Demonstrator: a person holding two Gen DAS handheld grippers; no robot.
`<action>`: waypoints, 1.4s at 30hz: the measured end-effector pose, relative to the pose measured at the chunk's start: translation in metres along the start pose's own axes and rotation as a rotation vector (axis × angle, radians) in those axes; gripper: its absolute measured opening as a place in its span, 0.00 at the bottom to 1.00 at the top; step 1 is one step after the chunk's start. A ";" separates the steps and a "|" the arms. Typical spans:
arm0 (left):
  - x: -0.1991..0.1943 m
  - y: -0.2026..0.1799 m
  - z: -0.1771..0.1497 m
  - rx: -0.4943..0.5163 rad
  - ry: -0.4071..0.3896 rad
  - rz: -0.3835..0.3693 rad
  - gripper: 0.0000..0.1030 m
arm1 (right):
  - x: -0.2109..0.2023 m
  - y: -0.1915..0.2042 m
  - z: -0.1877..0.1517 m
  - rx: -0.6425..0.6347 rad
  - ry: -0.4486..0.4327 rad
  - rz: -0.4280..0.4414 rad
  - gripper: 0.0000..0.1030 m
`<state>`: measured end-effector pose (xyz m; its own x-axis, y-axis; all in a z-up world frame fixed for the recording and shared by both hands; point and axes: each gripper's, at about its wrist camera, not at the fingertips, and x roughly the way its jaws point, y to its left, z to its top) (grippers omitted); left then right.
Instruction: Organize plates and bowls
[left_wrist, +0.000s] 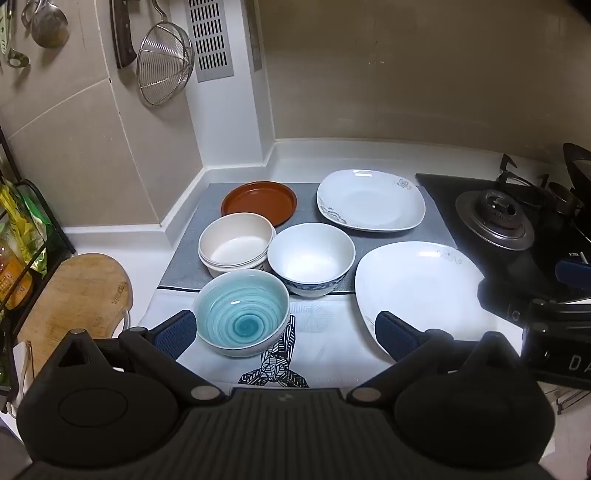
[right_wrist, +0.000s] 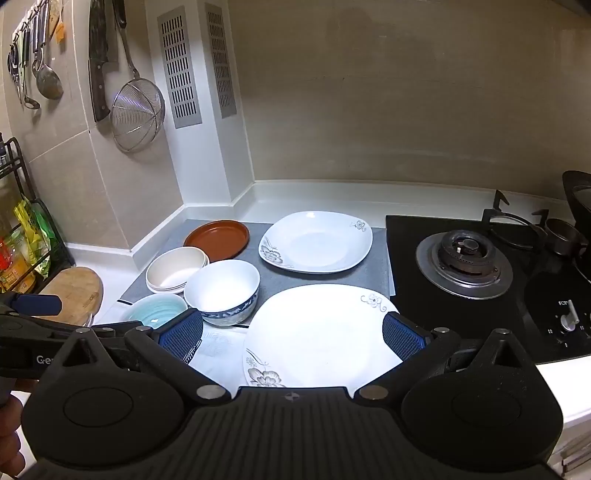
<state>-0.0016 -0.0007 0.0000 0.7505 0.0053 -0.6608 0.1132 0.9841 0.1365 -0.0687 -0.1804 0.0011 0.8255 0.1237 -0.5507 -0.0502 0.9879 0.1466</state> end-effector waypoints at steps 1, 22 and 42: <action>-0.001 0.000 -0.001 0.004 -0.002 0.003 1.00 | 0.001 0.000 0.000 0.002 0.004 0.001 1.00; 0.012 0.001 -0.007 0.017 0.024 -0.023 1.00 | 0.009 0.002 0.001 0.007 0.008 -0.004 1.00; 0.011 0.004 0.000 0.017 0.032 -0.038 1.00 | 0.007 0.006 0.003 0.002 0.011 -0.012 1.00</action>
<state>0.0070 0.0031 -0.0065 0.7246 -0.0266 -0.6887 0.1529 0.9806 0.1230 -0.0614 -0.1737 -0.0001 0.8196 0.1126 -0.5617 -0.0392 0.9892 0.1411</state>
